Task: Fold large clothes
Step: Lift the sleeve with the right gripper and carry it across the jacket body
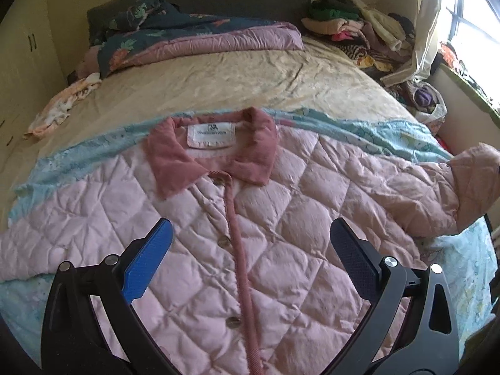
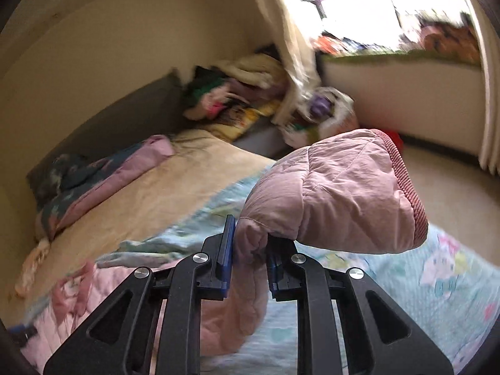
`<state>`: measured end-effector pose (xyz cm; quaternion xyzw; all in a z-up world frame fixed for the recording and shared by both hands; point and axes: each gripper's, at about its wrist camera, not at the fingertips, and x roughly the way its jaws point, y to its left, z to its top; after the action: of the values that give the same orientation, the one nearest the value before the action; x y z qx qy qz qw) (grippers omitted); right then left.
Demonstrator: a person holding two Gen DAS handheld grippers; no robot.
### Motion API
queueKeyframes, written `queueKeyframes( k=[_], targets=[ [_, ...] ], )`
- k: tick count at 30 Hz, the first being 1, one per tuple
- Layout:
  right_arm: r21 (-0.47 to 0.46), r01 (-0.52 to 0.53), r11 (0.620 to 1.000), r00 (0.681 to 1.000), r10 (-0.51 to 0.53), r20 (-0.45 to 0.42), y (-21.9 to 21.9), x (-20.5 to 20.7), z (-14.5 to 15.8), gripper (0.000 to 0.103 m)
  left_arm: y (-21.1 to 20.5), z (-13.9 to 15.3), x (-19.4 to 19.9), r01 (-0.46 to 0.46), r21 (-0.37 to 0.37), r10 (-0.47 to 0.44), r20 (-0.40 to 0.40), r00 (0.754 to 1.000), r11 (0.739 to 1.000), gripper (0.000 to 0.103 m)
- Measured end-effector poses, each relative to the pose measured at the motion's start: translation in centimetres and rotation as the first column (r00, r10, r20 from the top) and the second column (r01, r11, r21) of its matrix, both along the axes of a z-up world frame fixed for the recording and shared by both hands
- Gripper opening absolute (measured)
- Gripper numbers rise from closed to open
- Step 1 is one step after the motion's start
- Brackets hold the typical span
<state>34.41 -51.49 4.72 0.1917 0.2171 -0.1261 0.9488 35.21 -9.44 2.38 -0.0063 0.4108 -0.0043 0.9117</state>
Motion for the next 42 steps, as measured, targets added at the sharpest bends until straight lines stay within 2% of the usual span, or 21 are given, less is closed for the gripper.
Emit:
queueKeyframes(
  k=[7,11,19,28,42],
  targets=[
    [-0.146,-0.132,0.980,0.990,0.138,0.029,6.4,0.7,5.7,0.016,2.2,2.0,-0.5,-0.009,-0.060,0.010,0.011,1.000,0.998,0.095],
    [-0.199,-0.178,0.964,0.981,0.190,0.045,9.7,1.0,8.1,0.016,3.6,3.0,-0.9,-0.018,-0.069,0.021,0.031,0.999,0.997,0.095],
    [-0.264,-0.269,0.926,0.955,0.293,0.056,15.7,1.8,11.4,0.016,8.0,4.7,-1.8,-0.039,-0.140,0.049,0.066,0.997,0.989,0.095],
    [-0.316,-0.375,0.871,0.913,0.406,0.034,23.2,2.6,12.3,0.016,13.0,4.7,-2.5,-0.093,-0.192,0.104,0.052,0.993,0.977,0.095],
    [-0.340,-0.501,0.796,0.850,0.527,-0.017,33.0,3.9,10.4,0.016,19.7,1.8,-4.6,-0.143,-0.261,0.151,0.011,0.988,0.955,0.095]
  ],
)
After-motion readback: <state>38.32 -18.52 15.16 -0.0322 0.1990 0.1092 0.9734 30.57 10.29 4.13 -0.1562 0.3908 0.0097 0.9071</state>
